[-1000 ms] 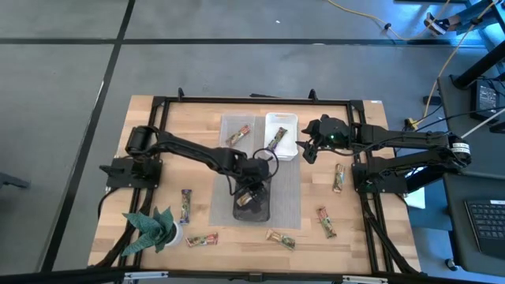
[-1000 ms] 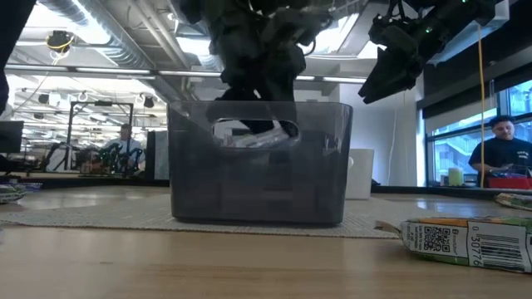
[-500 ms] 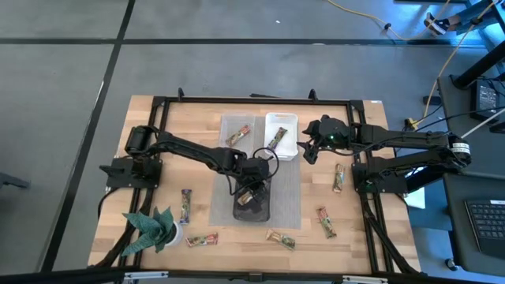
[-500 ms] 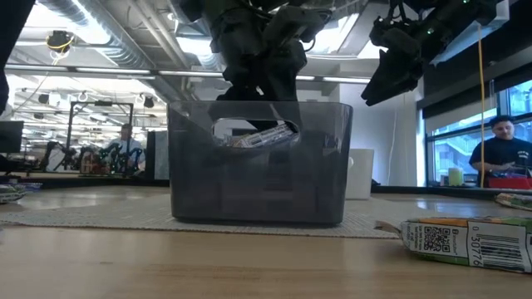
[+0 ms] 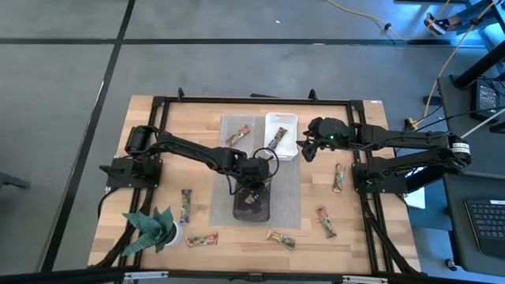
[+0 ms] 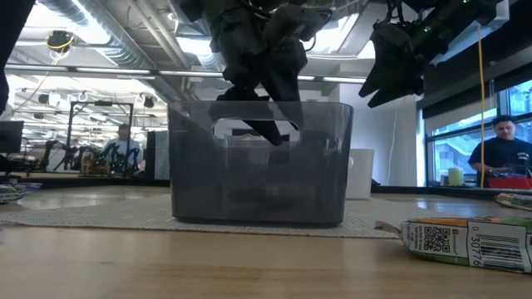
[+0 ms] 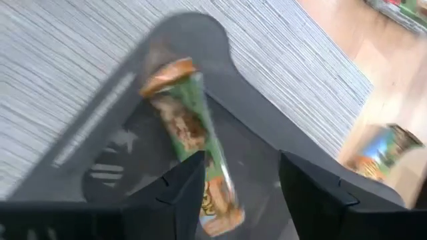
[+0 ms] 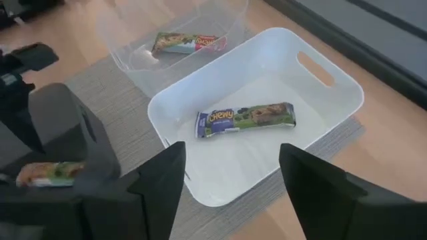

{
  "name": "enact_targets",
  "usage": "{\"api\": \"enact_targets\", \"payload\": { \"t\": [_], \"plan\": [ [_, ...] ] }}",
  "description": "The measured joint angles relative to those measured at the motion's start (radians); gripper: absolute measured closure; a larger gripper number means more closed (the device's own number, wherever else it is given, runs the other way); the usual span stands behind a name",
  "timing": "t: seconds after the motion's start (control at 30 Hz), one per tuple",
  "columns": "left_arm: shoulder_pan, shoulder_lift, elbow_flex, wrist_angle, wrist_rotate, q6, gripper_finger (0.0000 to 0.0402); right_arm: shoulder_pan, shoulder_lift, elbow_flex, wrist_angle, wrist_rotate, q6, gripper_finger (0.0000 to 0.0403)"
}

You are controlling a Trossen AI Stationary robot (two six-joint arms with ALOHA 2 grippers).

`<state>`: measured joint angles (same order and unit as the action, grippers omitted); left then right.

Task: Pick and place Granola Bars by type
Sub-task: Put the top yellow granola bar into the black bin

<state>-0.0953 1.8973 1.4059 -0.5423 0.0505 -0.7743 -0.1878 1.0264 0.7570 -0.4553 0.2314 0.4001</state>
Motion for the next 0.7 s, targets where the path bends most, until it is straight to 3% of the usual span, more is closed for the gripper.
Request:
{"api": "enact_targets", "payload": {
  "t": [0.07, 0.17, 0.33, 0.5, 0.7],
  "plan": [
    [0.01, -0.01, -0.001, -0.003, 0.048, -0.001, 0.0214, 0.0, 0.0, 0.0, 0.0, 0.0, -0.016, 0.0157],
    [0.015, -0.06, -0.002, 0.0, 0.03, 0.014, 0.0213, 0.0, -0.004, 0.003, -0.033, 0.004, 0.022, 0.0157],
    [0.017, -0.163, -0.002, -0.002, 0.014, 0.183, 0.0214, 0.001, -0.004, 0.122, -0.315, 0.078, 0.131, 0.0157],
    [0.04, -0.255, 0.0, -0.009, -0.061, 0.369, 0.0213, 0.027, -0.002, 0.212, -0.577, 0.187, 0.375, 0.0157],
    [0.039, -0.325, 0.0, -0.13, -0.136, 0.439, 0.0214, 0.08, -0.002, 0.153, -0.714, 0.175, 0.65, 0.0157]
  ]
}}
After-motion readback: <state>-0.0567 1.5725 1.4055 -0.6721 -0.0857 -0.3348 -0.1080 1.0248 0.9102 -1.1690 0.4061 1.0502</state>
